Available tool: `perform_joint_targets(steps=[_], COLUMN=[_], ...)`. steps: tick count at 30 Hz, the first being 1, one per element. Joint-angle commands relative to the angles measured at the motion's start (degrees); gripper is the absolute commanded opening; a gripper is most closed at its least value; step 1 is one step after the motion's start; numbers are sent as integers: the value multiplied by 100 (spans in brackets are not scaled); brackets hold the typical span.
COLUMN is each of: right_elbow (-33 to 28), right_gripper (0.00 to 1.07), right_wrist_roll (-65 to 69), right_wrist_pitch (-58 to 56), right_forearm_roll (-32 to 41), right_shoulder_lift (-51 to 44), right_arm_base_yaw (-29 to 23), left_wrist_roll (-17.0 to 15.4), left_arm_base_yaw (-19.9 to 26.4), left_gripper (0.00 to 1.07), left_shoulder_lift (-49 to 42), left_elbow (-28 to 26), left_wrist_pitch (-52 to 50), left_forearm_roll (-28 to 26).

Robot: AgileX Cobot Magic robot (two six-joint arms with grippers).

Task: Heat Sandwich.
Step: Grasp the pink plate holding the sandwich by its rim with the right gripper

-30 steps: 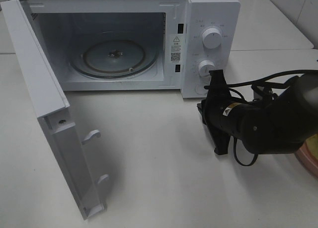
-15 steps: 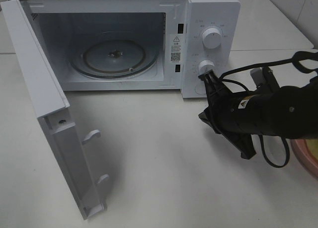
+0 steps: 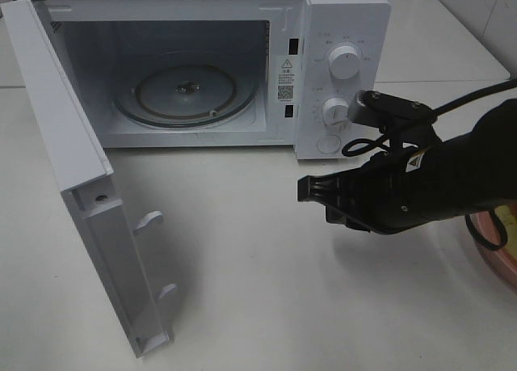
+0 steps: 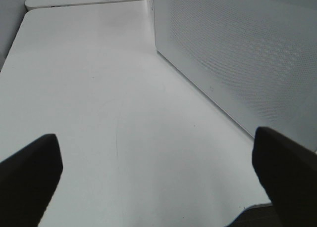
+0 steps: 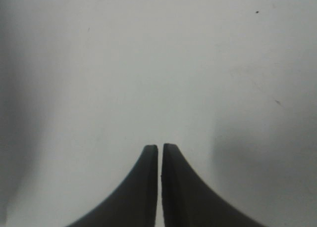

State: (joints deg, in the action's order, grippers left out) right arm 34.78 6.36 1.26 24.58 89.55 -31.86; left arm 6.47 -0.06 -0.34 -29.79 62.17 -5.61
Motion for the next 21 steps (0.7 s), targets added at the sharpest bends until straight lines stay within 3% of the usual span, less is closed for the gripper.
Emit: perform_joint_targets(steps=[1,4,8,15,21], right_elbow=[223,453,602,934,1255], right_gripper=[8,9,10,15,26], right_wrist_roll=[-1473,-2303,-2435,-1988,-1134], right_wrist_pitch=[-1020,-1988,-2521,-3638,-4389], right_forearm_roll=[-86,-115,-235,-1140,-1770], right_shoulder_lift=[-286,-384,-395,-401,-418], right_arm_base_yaw=[-11,-11,-11,-11,149], left_wrist_roll=[0,0,0,0,0], left_arm_base_yaw=[11,11,11,11,11], left_gripper=[100,100,100,100,100], left_shoulder_lift=[-86,-86,-86,-86,-86], left_elbow=[6,6,6,6,6], left_wrist_pitch=[-69,-69,-69,-69,-69], left_forearm_roll=[0,0,0,0,0])
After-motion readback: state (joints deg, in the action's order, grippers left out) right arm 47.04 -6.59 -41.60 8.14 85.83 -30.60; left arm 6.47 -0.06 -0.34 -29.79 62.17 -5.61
